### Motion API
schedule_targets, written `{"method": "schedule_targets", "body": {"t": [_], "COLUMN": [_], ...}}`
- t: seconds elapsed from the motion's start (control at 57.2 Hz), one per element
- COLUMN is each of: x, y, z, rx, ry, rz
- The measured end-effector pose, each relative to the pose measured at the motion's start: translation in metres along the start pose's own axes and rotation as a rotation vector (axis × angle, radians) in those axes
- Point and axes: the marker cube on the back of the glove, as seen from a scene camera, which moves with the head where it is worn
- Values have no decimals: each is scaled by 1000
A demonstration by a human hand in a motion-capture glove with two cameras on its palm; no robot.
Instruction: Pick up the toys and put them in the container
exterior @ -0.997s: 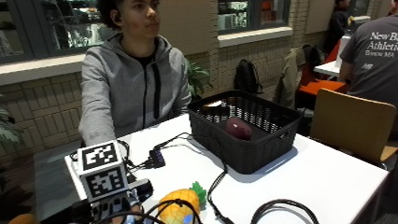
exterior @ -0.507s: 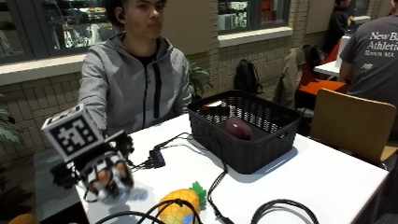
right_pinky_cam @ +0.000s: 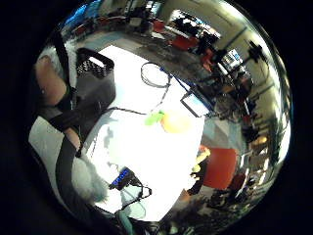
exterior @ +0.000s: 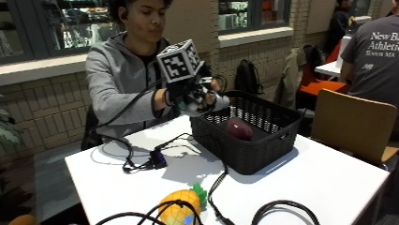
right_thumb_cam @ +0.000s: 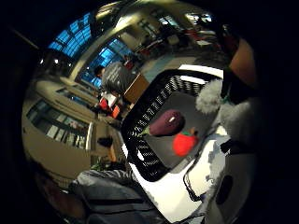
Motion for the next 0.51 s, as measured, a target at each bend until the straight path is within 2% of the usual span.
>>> {"method": "schedule_targets", "body": {"t": [0.175,0.332,0.507], "x": [-37,-32,-17], "y": [-35,-46,-43], "z": [27,36,31], "rx": [-42,-147,-151], "ry": [87,205,238], "rz": [-31,-9,20]}}
